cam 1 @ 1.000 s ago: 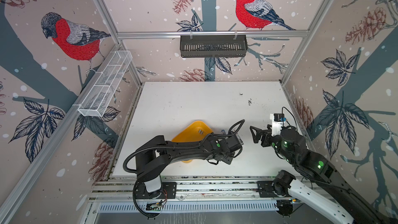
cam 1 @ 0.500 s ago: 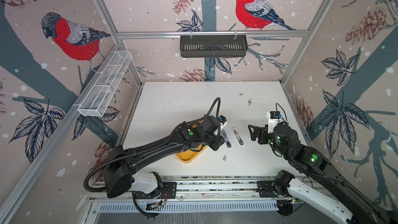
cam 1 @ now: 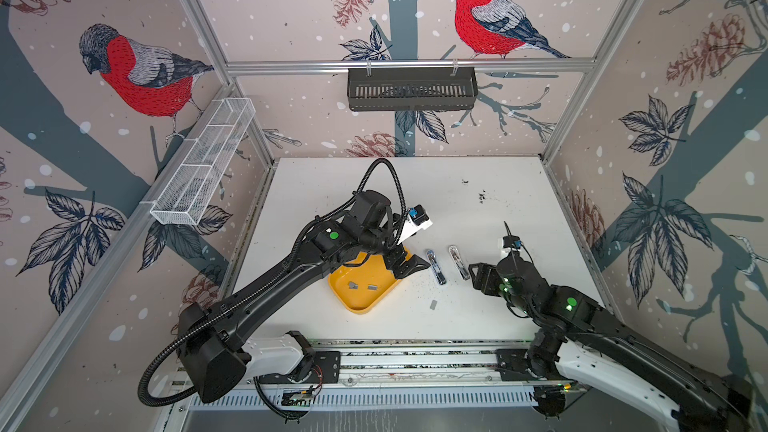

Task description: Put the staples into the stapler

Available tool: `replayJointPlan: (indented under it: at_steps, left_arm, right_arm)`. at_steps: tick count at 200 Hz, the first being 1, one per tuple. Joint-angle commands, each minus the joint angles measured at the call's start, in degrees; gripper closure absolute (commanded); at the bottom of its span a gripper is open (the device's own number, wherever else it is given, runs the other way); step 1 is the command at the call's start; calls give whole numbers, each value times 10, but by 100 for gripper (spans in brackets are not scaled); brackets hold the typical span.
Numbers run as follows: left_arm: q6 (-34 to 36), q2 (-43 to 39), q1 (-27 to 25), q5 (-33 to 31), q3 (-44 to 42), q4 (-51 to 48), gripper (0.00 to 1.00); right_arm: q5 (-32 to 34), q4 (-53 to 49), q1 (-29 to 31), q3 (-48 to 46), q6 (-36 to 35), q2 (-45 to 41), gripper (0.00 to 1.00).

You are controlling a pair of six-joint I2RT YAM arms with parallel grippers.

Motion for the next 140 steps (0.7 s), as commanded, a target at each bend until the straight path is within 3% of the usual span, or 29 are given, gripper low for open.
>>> replayJointPlan:
  at_steps: [1, 69, 140]
  left_arm:
    - [92, -8, 3, 57, -7, -19, 1]
    - [86, -25, 29, 147, 3, -40, 2]
    - [128, -36, 31, 171, -26, -45, 1]
  right_arm:
    - [12, 40, 26, -15, 79, 15, 25]
    - [-5, 110, 98, -29, 151, 125, 35]
    - [11, 145, 159, -5, 196, 242, 49]
